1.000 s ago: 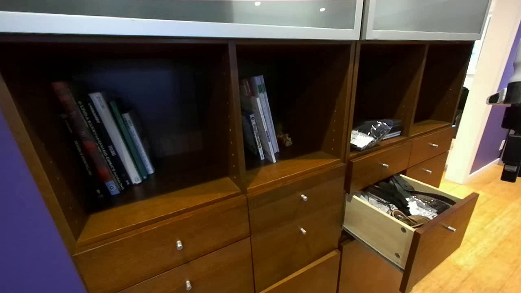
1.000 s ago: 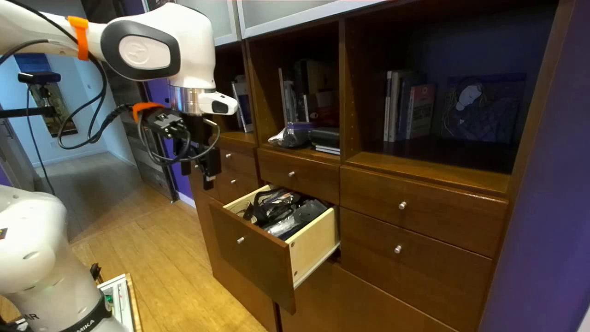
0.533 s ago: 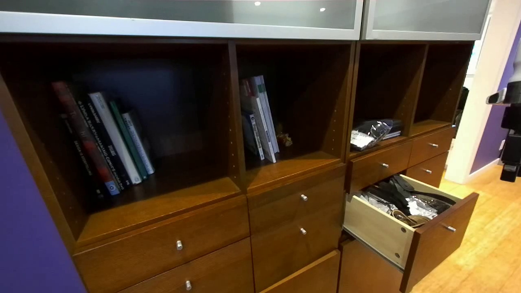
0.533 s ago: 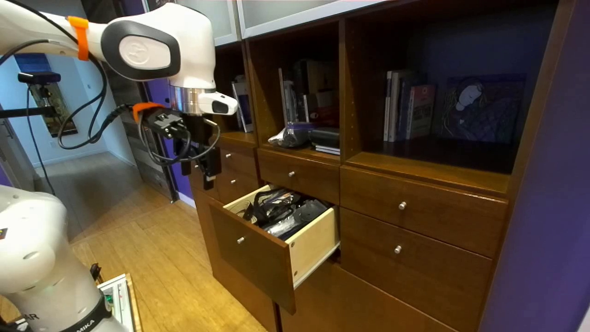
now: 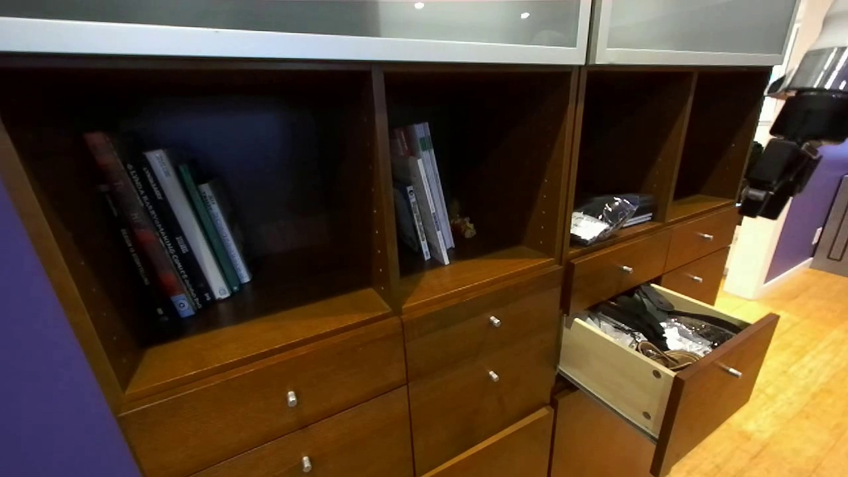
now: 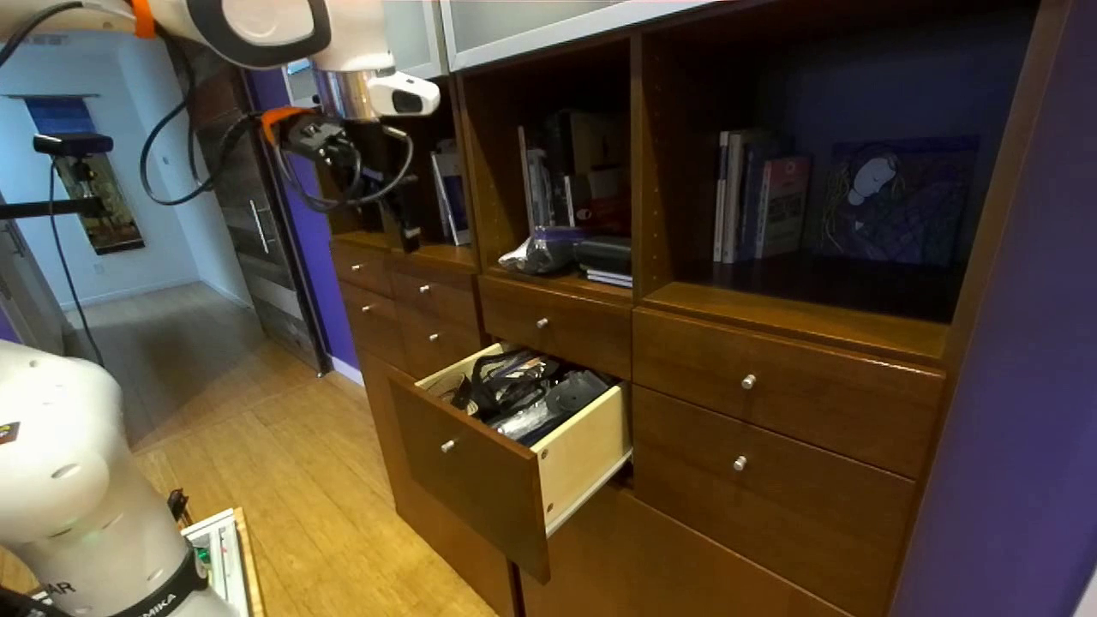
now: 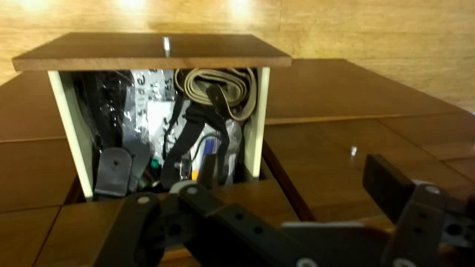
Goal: Put the plastic bag in the open drawer
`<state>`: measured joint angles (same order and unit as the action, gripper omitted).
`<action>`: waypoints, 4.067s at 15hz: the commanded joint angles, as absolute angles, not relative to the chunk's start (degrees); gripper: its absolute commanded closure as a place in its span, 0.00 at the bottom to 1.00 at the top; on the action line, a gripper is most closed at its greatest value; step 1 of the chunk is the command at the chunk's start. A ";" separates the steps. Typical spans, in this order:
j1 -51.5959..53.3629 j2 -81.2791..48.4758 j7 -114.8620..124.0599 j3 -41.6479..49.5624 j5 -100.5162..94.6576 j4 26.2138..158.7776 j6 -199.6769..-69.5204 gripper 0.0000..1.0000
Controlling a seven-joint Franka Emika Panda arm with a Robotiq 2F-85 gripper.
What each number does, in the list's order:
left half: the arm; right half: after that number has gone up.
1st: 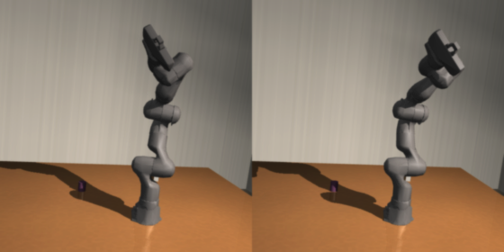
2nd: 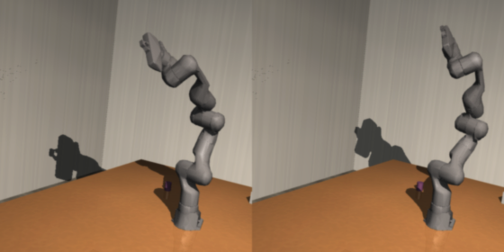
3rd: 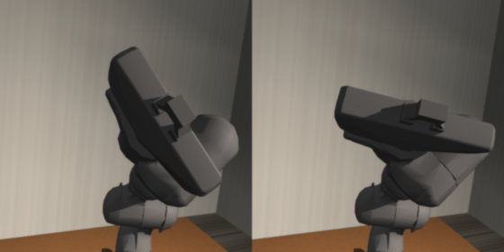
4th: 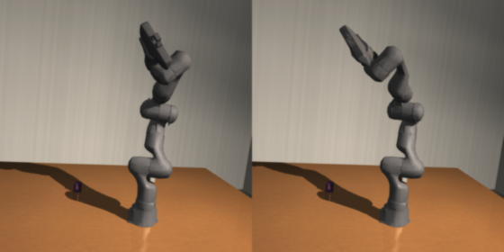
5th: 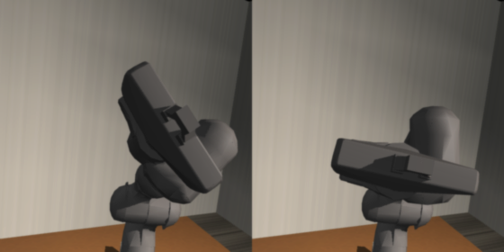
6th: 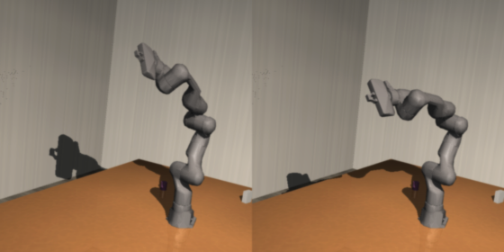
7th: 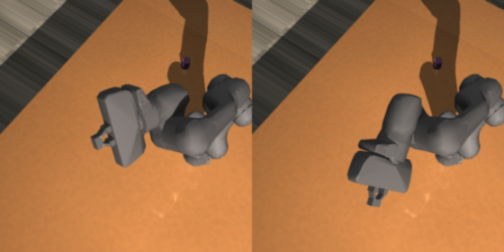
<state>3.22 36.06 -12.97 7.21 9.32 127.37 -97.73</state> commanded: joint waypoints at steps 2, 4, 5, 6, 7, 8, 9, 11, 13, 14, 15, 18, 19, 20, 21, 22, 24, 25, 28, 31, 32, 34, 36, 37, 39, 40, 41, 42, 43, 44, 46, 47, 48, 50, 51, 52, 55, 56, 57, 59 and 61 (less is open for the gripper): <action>2.22 26.69 -7.05 5.13 12.47 117.87 -106.43 0.00; 1.82 24.01 -6.33 5.28 11.94 116.88 -110.25 0.00; 1.74 22.85 -6.16 5.46 12.04 116.60 -111.56 0.00; 1.49 21.61 -6.11 5.64 12.17 116.96 -113.21 0.00; 1.41 20.48 -6.41 5.86 12.74 117.23 -114.82 0.00; 1.35 19.41 -6.61 6.08 13.31 117.77 -116.42 0.00; 1.22 18.29 -6.42 6.22 13.87 117.95 -117.76 0.00; 1.11 15.81 -6.39 6.77 16.40 117.52 -119.36 0.00; 0.95 13.80 -6.54 7.40 19.33 116.54 -119.53 0.00; 0.75 12.99 -6.65 7.77 20.80 115.86 -119.31 0.00; 0.53 12.39 -6.65 7.94 21.82 115.47 -119.25 0.00; -0.48 10.95 -6.55 8.58 24.56 114.00 -118.77 0.01; -0.81 10.58 -6.67 8.87 25.58 113.65 -118.61 0.05; -1.15 10.29 -6.92 9.17 26.51 113.31 -118.36 0.09; -1.40 10.02 -7.12 9.38 27.34 112.95 -118.09 0.21; -1.61 9.78 -7.17 9.44 27.97 112.79 -118.07 0.32; -1.88 9.57 -6.86 9.37 28.80 112.70 -118.59 0.47; -2.01 9.64 -6.44 9.23 29.04 112.74 -119.02 0.54; -1.98 9.89 -6.41 9.02 30.19 112.67 -119.82 0.76; -2.05 10.02 -6.05 8.83 30.15 112.55 -120.71 0.96; -2.06 9.94 -5.97 8.77 29.94 112.54 -120.94 0.99; -2.00 9.81 -5.90 8.71 29.95 112.62 -121.32 0.89; -1.91 9.76 -5.91 8.60 30.08 112.75 -121.82 0.80; -1.89 9.72 -5.83 8.52 30.04 112.79 -122.07 0.72; -1.84 9.58 -5.48 8.16 29.52 112.73 -122.72 0.55; -1.81 9.56 -5.23 7.97 29.35 112.70 -123.10 0.50; -1.82 9.51 -4.95 7.81 29.14 112.70 -123.50 0.48; -1.81 9.44 -4.64 7.65 29.02 112.69 -123.85 0.46; -1.84 9.35 -4.26 7.46 28.74 112.73 -124.39 0.44; -1.86 9.23 -3.88 7.32 28.61 112.81 -124.98 0.49; -1.90 8.95 -3.40 7.19 28.54 112.86 -125.46 0.68; -1.93 8.84 -3.15 7.15 28.52 112.95 -125.66 0.72; -1.95 8.67 -3.02 7.16 28.55 113.02 -125.68 0.78; -2.04 8.35 -2.59 7.14 28.29 113.18 -125.79 0.79; -2.09 8.19 -2.29 7.13 28.15 113.23 -125.78 0.73; -2.18 7.96 -2.06 7.13 27.89 113.36 -125.95 0.69; -2.39 7.41 -1.79 7.22 27.79 113.69 -126.36 0.67; -2.46 7.25 -1.76 7.24 27.78 113.74 -126.39 0.70; -2.56 7.13 -1.76 7.28 27.82 113.75 -126.37 0.80; -2.90 6.93 -1.80 7.47 28.08 113.68 -126.22 0.90; -3.22 6.86 -1.82 7.64 28.29 113.64 -126.07 0.99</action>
<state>-2.28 6.95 -3.27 7.99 28.47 113.70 -125.55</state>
